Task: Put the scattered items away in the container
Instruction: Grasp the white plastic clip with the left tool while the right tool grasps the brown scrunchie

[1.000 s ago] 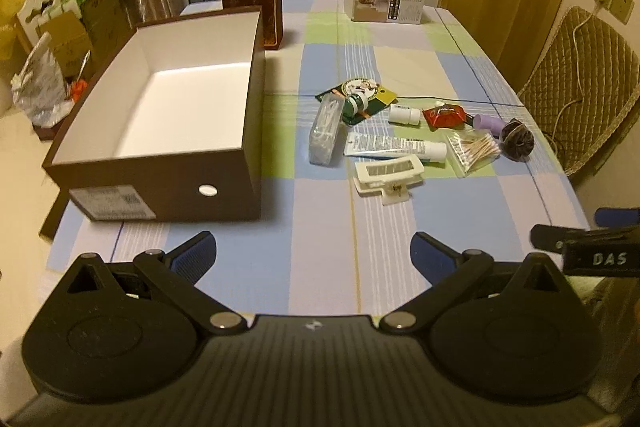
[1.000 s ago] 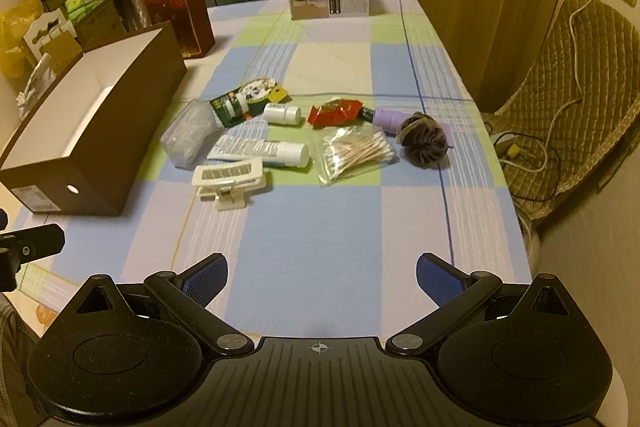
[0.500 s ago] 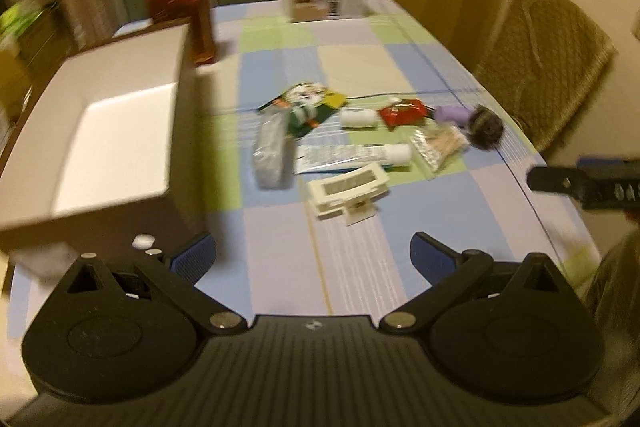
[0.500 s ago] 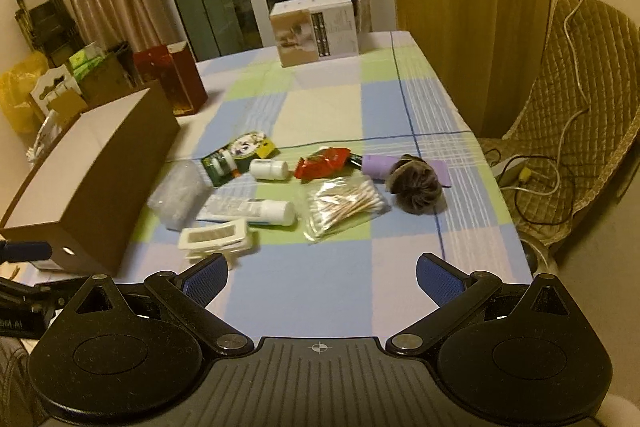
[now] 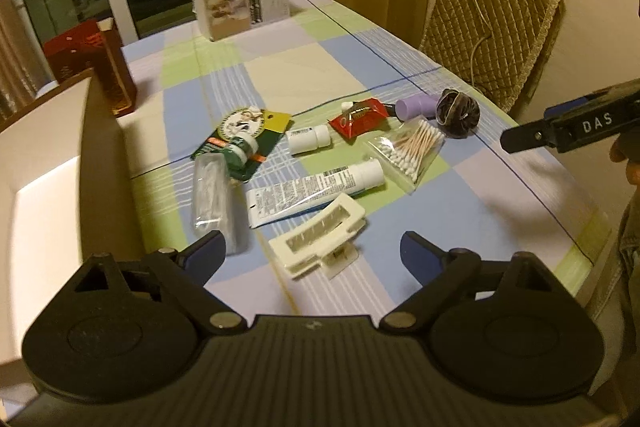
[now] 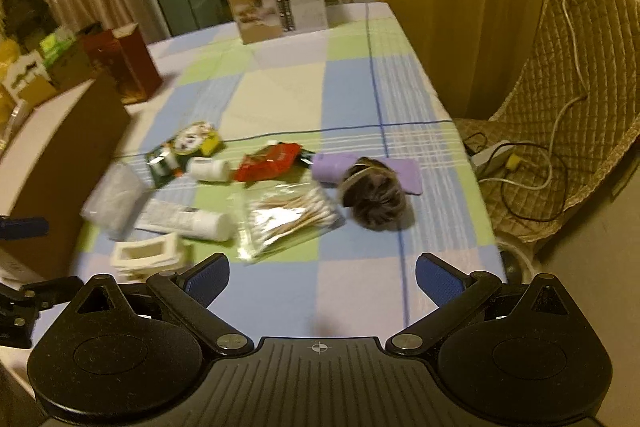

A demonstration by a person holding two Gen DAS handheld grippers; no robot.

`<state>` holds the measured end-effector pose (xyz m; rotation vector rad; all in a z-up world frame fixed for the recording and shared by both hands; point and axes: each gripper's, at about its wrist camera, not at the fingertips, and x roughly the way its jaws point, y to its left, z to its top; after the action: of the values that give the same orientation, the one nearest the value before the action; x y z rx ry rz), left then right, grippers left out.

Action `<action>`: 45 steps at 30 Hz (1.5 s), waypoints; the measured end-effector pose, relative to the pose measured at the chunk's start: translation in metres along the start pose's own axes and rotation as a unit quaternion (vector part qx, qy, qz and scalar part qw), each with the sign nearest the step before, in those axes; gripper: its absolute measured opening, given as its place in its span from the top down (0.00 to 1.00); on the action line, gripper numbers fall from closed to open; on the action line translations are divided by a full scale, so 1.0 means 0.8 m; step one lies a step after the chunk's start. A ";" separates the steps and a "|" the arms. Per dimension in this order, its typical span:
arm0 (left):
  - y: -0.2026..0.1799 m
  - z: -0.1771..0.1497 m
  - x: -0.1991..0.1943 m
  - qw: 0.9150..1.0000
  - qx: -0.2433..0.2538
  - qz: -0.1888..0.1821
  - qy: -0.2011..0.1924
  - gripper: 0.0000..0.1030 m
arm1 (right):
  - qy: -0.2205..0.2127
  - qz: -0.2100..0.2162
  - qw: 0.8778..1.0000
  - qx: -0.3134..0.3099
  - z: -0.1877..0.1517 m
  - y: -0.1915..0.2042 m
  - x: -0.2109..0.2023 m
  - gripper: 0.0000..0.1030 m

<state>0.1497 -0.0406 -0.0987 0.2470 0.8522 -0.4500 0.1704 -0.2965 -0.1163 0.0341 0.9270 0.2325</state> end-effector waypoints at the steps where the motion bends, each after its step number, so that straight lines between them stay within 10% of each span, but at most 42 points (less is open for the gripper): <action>1: 0.000 0.002 0.007 1.000 -0.002 -0.001 0.001 0.12 | -0.002 -0.002 1.000 -0.001 0.002 -0.002 0.004 0.00; 4: 0.003 0.009 0.025 1.000 -0.010 -0.007 0.009 0.17 | -0.008 -0.011 1.000 0.001 0.012 -0.012 0.023 0.04; 6: 0.005 0.012 0.037 1.000 -0.014 -0.008 0.012 0.17 | -0.005 -0.020 1.000 0.001 0.018 -0.018 0.039 0.26; 22: 0.018 0.017 0.090 0.999 -0.029 -0.021 0.039 0.22 | 0.006 -0.027 0.998 0.051 0.053 -0.048 0.115 0.26; 24: 0.015 0.018 0.093 0.999 -0.022 -0.027 0.040 0.22 | 0.019 -0.031 0.998 0.043 0.051 -0.048 0.123 0.45; 32: 0.007 0.017 0.108 0.998 0.013 -0.036 0.050 0.22 | 0.045 -0.035 0.997 0.044 0.039 -0.057 0.123 0.64; 39: 0.003 0.009 0.128 0.994 0.025 -0.044 0.098 0.59 | 0.053 -0.039 0.997 0.048 0.035 -0.059 0.117 0.64; 45: -0.005 0.003 0.125 0.992 0.030 -0.045 0.110 0.61 | 0.059 -0.041 0.997 0.034 0.032 -0.054 0.118 0.64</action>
<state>0.2065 -0.0729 -0.1741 0.3196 1.0692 -0.5396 0.2530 -0.3170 -0.1812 0.0450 1.0508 0.1272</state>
